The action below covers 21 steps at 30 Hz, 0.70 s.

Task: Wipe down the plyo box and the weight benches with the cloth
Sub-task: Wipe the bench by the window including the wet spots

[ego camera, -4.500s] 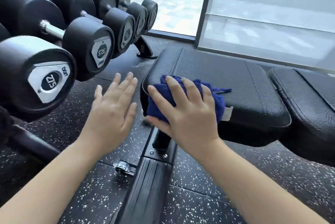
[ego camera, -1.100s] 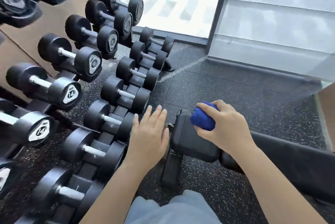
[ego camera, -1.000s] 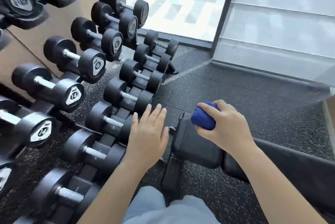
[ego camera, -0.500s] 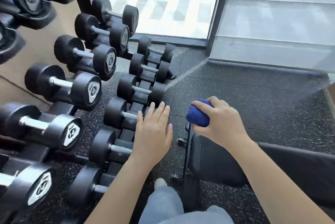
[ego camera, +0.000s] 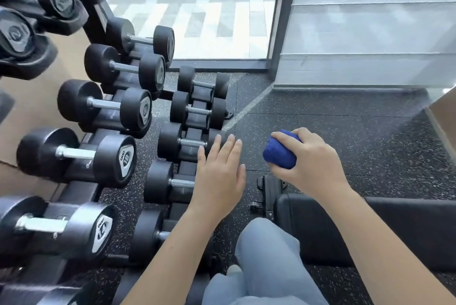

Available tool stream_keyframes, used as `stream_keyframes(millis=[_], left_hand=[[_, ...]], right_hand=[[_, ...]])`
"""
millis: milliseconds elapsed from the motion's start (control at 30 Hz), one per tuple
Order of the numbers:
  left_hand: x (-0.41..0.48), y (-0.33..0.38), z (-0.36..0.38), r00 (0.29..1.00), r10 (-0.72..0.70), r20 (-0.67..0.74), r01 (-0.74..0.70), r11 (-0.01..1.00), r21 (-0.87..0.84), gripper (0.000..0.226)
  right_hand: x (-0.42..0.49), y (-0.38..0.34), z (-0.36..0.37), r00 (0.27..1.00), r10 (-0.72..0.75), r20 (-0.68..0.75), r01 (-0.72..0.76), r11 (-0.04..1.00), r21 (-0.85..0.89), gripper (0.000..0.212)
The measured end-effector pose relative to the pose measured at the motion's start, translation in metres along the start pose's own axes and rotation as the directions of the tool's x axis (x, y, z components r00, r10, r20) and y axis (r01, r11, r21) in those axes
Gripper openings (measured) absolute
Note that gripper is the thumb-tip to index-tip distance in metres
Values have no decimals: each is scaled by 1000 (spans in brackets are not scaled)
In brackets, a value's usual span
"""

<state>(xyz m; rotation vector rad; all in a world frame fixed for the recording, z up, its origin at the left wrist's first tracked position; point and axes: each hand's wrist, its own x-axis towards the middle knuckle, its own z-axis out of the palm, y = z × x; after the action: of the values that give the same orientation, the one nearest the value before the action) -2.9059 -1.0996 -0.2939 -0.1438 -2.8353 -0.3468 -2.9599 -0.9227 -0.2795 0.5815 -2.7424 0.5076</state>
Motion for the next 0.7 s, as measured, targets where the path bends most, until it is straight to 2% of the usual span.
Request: stream_keyframes(millis=[400,700], left_hand=[[68,0,32,993,115,40,-114,993,-35,49],[202,0,54,970,239,44,-238,971,-39,49]], right_hand=[[33,43,24,997,79,-22,-80,994,-72,54],[118,100,25,979,180,-97,-186,981,-62,53]])
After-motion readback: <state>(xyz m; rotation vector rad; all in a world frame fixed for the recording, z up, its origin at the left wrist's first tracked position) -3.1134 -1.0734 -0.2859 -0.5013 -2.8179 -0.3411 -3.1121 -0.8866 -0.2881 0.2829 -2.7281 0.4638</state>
